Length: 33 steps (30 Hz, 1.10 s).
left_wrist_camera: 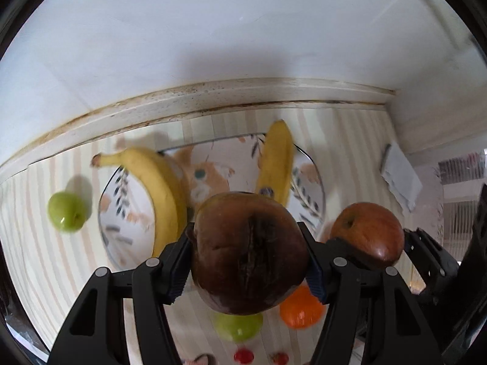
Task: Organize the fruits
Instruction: 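Carry both red apples over the floral plate, then lower both apples onto the plate beside the bananas and open grippers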
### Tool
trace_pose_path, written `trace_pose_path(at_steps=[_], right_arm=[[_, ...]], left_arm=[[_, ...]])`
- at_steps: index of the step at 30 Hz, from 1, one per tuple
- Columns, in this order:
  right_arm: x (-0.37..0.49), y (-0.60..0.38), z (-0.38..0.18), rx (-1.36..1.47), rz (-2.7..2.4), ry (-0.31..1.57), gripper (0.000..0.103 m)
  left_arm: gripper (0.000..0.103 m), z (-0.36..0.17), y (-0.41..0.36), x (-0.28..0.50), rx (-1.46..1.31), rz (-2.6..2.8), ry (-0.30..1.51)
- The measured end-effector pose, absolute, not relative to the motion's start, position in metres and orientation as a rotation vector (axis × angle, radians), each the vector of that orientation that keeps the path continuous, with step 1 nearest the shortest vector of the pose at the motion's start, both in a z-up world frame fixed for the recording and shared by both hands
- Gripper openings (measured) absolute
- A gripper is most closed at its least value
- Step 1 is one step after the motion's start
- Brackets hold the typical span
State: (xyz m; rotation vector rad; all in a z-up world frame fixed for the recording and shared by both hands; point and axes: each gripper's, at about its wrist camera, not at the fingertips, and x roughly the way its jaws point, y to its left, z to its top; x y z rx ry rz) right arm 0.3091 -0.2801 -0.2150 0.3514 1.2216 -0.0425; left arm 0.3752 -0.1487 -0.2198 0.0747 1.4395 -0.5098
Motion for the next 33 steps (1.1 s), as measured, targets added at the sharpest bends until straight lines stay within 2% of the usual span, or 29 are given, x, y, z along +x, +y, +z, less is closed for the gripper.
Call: trace_pose_path(at_steps=[7, 17, 20, 23, 25, 27, 33], right_arm=[[0.337, -0.28, -0.252, 0.295, -0.038, 1.29, 0.069], [0.35, -0.278, -0.281, 0.295, -0.033, 1.338, 0.07], [0.353, -0.278, -0.278, 0.293, -0.027, 1.344, 0.075], [0.354, -0.281, -0.274, 0.298, -0.025, 1.351, 0.081], [0.353, -0.285, -0.27, 0.32, -0.022, 1.35, 0.087], [0.351, -0.291, -0.266, 0.346, -0.029, 1.345, 0.092], [0.342, -0.296, -0.249, 0.361, -0.042, 1.33, 0.094]], left_arm=[[0.061, -0.255, -0.167, 0.413, 0.112, -0.478, 1.532], [0.062, -0.273, -0.176, 0.423, 0.164, -0.427, 1.636], [0.062, -0.268, -0.177, 0.425, 0.143, -0.434, 1.63], [0.069, -0.259, -0.175, 0.426, 0.115, -0.439, 1.623], [0.081, -0.254, -0.173, 0.426, 0.118, -0.441, 1.626], [0.086, -0.248, -0.169, 0.425, 0.12, -0.432, 1.615], [0.092, -0.231, -0.144, 0.422, 0.131, -0.402, 1.559]])
